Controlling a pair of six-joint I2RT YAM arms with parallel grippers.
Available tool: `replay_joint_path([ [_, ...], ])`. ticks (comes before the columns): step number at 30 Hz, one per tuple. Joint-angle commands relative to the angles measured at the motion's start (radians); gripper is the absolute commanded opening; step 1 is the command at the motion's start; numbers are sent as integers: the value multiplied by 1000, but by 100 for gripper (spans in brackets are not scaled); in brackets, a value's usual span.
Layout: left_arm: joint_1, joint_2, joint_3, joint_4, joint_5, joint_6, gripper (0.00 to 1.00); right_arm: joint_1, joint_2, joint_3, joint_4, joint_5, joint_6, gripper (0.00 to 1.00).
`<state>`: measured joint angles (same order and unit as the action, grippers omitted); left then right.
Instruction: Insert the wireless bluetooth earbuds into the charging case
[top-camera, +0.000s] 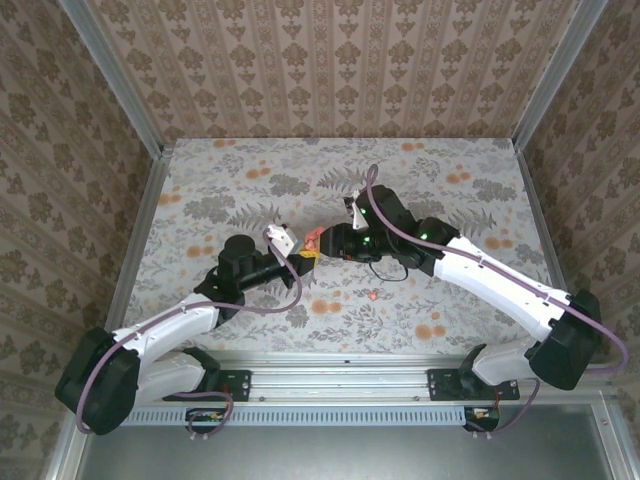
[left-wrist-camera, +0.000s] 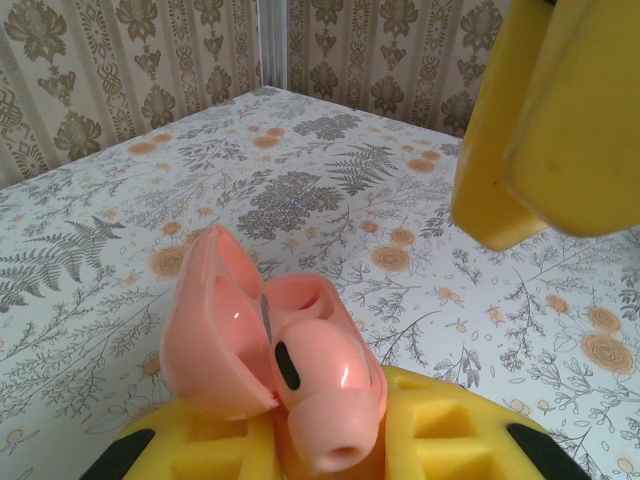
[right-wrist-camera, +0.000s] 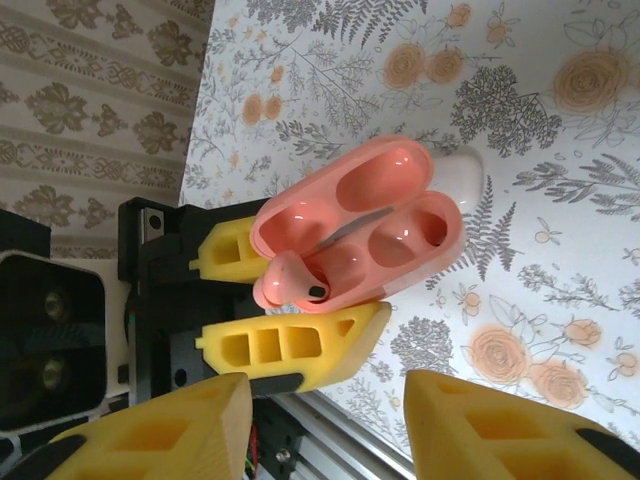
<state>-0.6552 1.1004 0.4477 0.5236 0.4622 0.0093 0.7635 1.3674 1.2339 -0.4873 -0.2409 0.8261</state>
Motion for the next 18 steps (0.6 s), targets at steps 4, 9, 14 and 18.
replay_joint_path([
  [4,-4,10,8,19,-3,32,3,19,81,83,-43,38,36,55],
  [9,-4,13,3,18,-2,33,3,28,124,117,-90,49,34,60],
  [14,-4,19,9,23,0,34,3,31,155,126,-80,42,33,61],
  [18,-5,19,9,23,1,32,3,36,166,132,-71,37,33,62],
])
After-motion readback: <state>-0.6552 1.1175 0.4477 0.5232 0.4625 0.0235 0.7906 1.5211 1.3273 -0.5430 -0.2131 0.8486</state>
